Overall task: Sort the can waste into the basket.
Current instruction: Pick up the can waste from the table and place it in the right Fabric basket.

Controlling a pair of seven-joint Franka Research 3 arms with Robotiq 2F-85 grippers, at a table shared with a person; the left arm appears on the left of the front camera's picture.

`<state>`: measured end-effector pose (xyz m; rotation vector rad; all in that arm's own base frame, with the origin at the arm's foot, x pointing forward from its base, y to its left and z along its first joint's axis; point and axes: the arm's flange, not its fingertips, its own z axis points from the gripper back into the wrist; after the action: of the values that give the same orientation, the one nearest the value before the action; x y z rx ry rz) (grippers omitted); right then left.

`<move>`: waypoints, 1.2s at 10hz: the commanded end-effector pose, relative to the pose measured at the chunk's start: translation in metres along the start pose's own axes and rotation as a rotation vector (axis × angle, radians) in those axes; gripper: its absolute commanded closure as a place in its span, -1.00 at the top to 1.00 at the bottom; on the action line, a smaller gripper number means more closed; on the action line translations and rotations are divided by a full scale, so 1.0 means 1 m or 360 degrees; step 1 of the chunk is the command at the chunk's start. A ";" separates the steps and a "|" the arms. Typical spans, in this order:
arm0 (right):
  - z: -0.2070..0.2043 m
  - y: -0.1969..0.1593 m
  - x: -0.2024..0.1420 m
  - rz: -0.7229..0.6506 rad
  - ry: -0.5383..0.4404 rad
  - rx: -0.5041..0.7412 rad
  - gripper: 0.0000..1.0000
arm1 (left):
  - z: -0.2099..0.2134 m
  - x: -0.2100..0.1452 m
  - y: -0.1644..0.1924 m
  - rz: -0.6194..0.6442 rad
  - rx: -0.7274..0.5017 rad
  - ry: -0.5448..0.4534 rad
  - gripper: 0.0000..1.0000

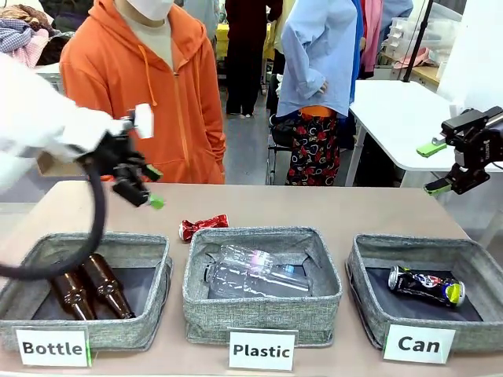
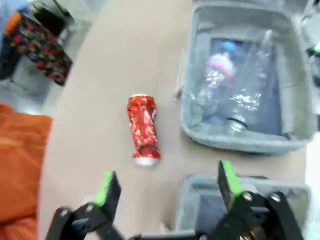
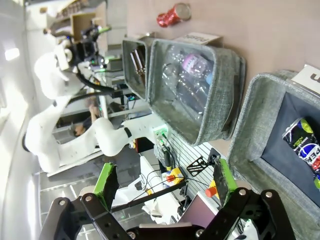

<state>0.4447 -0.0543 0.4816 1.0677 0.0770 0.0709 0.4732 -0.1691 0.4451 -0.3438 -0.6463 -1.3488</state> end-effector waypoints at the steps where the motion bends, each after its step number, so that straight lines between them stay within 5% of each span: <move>1: 0.003 0.001 0.000 0.0035 0.0015 0.0002 1.00 | -0.034 0.029 0.046 -0.0039 -0.0062 0.0288 1.00; 5: 0.003 0.001 0.000 0.0035 0.0015 0.0002 1.00 | -0.122 0.075 0.070 -0.0173 -0.0146 0.0576 1.00; 12: 0.003 0.001 0.000 0.0035 0.0015 0.0002 1.00 | -0.180 0.047 0.070 -0.0161 -0.0247 0.0779 1.00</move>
<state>0.4448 -0.0544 0.4818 1.0677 0.0769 0.0712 0.5835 -0.2975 0.3385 -0.1119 -0.1764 -1.5119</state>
